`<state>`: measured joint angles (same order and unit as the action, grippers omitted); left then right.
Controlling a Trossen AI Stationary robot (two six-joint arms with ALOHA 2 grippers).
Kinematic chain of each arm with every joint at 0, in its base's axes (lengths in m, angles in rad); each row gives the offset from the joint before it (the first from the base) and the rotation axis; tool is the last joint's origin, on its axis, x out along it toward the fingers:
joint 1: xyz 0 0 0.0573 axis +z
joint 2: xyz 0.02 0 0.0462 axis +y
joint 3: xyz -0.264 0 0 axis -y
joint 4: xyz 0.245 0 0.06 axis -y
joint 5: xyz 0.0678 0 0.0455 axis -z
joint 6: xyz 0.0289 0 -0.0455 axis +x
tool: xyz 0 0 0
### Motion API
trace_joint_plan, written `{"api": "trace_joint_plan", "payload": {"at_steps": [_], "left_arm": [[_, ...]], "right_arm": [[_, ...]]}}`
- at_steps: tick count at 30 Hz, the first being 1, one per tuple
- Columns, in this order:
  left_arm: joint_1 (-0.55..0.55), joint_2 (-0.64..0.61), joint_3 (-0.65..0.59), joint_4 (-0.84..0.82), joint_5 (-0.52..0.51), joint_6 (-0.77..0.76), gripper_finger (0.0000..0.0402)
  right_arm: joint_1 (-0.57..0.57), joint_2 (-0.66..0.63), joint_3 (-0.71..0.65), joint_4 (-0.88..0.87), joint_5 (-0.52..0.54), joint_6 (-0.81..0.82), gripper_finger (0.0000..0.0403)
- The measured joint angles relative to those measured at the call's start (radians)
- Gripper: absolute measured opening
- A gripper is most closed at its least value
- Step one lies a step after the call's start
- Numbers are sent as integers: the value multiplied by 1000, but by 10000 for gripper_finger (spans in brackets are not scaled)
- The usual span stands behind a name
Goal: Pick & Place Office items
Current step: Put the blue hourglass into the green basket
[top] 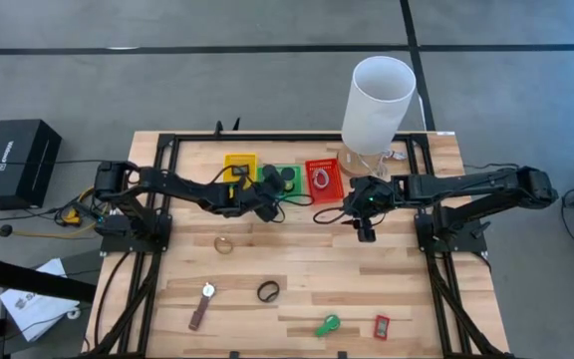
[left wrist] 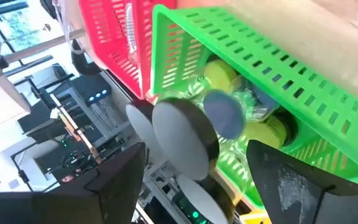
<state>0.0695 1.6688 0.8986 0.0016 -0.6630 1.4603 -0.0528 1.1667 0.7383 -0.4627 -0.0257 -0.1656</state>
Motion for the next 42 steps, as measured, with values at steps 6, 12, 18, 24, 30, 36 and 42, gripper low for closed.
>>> {"api": "trace_joint_plan", "payload": {"at_steps": [6, 12, 18, 24, 30, 36, 42], "left_arm": [[-11, 0, 0, 40, -93, -61, 274], [-32, -54, 0, 61, -59, -357, 274], [-56, -230, 0, 65, 97, -694, 274], [-57, -431, -18, 69, 201, -1012, 274], [-57, -586, -99, 69, 328, -1148, 274], [-58, -620, -204, 85, 356, -1253, 274], [-57, -541, -302, 230, 380, -1304, 274]], "right_arm": [[0, 0, 0, 0, 0, 1, 177], [0, 0, 0, 0, 0, 1, 177], [0, 0, 0, 1, 0, 1, 177], [0, 0, 0, 16, 0, 11, 177], [0, 0, 0, 53, -3, 44, 177], [0, 0, 0, 59, -3, 44, 177], [0, 0, 0, 123, -3, 36, 177]]}}
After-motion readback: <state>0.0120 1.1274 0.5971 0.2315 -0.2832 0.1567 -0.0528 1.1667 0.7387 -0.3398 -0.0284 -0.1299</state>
